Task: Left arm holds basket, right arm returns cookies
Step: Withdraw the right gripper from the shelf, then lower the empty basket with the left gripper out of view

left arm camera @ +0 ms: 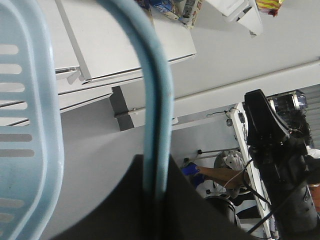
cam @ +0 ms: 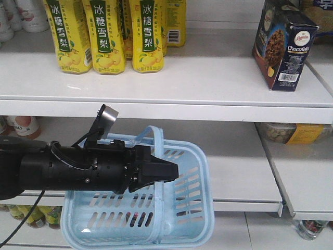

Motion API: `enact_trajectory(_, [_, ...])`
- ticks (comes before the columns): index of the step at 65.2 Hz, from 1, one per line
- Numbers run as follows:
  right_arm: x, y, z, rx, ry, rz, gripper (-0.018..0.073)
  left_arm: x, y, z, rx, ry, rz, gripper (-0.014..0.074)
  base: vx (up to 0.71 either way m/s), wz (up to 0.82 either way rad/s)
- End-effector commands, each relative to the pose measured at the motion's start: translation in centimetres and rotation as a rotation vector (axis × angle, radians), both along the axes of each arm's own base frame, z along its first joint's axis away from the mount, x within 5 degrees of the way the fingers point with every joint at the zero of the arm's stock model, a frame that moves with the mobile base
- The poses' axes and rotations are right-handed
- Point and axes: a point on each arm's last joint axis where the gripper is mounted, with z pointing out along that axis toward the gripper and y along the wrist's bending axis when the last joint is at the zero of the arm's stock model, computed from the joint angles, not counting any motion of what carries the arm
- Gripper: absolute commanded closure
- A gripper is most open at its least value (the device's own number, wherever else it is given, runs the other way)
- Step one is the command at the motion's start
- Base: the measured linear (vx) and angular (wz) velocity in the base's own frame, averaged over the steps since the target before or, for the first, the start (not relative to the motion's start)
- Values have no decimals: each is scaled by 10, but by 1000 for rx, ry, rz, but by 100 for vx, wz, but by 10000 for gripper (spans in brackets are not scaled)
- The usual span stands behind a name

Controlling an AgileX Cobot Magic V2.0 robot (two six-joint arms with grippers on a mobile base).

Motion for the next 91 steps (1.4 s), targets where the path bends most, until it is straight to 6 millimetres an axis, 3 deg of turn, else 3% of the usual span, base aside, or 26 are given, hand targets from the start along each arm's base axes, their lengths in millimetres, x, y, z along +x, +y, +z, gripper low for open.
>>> enact_trajectory(1, [0,1,9,17,-22,11,570,-2,0,24,-89,-41,4,602,0,0])
enact_trajectory(34, [0,1,9,17,-22,12,570,-5,0,22,-79,-38,11,602,0,0])
enact_trajectory(48, [0,1,9,17,-22,11,570,-38,15,24,-37,-86,2,602,0,0])
enact_trajectory(56, [0,1,9,17,-22,11,570,-61,28,31,4,-178,-6,602,0,0])
enact_trajectory(69, [0,1,9,17,-22,11,570,-91,60,37,159,-402,122,602,0,0])
enact_trajectory(91, [0,1,9,17,-22,11,570,-128,122,5,378,-563,506,602,0,0])
